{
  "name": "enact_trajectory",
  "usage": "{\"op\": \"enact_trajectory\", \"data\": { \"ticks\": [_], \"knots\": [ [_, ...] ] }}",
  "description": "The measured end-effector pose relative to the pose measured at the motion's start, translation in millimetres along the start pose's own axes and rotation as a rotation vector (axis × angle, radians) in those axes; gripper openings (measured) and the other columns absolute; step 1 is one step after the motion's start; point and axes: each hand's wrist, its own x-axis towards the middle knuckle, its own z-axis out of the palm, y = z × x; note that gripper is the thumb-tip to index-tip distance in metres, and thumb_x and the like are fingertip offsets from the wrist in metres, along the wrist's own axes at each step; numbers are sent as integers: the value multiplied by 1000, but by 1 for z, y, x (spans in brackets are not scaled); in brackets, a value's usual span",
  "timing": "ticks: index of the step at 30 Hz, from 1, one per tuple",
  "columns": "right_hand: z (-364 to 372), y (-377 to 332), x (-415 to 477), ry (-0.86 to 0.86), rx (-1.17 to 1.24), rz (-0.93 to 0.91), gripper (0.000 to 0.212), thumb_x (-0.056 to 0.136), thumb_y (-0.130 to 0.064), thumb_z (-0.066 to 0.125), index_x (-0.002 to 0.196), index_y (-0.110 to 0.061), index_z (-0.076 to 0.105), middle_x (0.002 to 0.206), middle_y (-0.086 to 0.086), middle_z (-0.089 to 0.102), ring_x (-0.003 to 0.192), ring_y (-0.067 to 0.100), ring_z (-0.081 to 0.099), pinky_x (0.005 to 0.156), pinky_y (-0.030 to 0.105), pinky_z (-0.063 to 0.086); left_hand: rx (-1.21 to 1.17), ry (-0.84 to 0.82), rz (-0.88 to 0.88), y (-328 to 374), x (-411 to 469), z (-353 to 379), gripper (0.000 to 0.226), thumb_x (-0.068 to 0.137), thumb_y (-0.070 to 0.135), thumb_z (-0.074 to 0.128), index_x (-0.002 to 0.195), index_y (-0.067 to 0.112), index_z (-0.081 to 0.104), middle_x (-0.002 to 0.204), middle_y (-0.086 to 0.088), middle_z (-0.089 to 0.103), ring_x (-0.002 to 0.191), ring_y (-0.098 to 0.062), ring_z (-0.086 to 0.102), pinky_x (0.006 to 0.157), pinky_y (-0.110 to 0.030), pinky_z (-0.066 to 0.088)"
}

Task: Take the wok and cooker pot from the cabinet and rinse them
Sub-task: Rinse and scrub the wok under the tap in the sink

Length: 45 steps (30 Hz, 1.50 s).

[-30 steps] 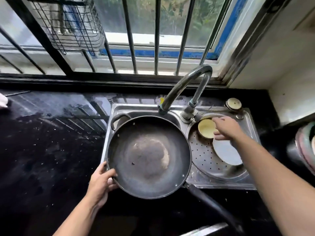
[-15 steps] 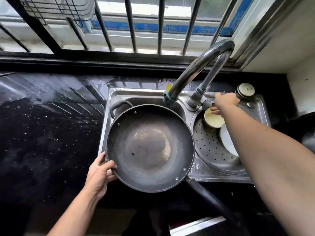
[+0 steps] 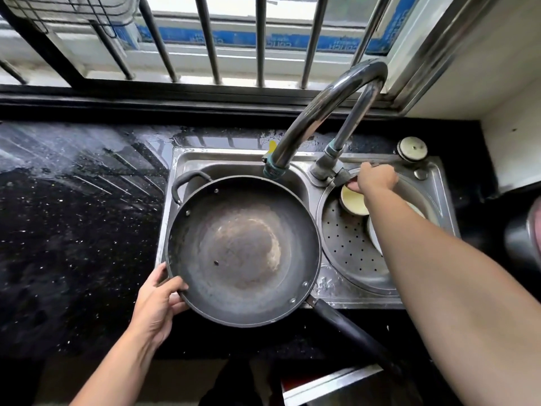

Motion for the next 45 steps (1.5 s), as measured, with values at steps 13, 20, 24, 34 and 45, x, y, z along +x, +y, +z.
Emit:
{"op": "enact_trajectory", "data": {
  "ticks": [13,20,24,34,45],
  "knots": [
    [-62,166,-182,-966,-675,10,72,80,-85,37,67,-17,56,59,8,65,49,24,62,46,25,45,1,4,4,11,3,-2,53,63,-2,63,108,24,73,83,-2,77,50,-25,66,49,-35,57],
    [-54,193,-196,-679,-659,-426,58,89,-69,47,55,-23,38,45,-7,35,42,8,33,47,28,25,892,204,315,39,9,19,71,69,25,69,139,27,56,129,-10,68,101,-35,70,88,-48,59],
    [-47,196,-204,-603,-636,-402,64,89,-66,50,51,-16,38,41,-2,38,40,7,41,44,23,30,1738,101,845,23,14,91,95,78,42,57,163,19,23,169,-24,20,153,-48,23,120,-67,20],
    [-33,193,-226,-395,-615,-255,68,82,-79,38,65,-17,59,67,0,63,75,28,66,63,36,49,2035,-524,476,-11,100,160,100,87,86,28,162,39,-17,170,-16,-29,150,-58,-24,113,-84,4],
    [-32,179,-234,-265,-746,-308,76,80,-84,26,76,-19,65,70,-2,60,83,31,68,63,36,48,2151,-498,739,36,137,99,75,104,53,38,166,34,1,171,-30,-2,158,-47,4,127,-55,15]
  ]
}}
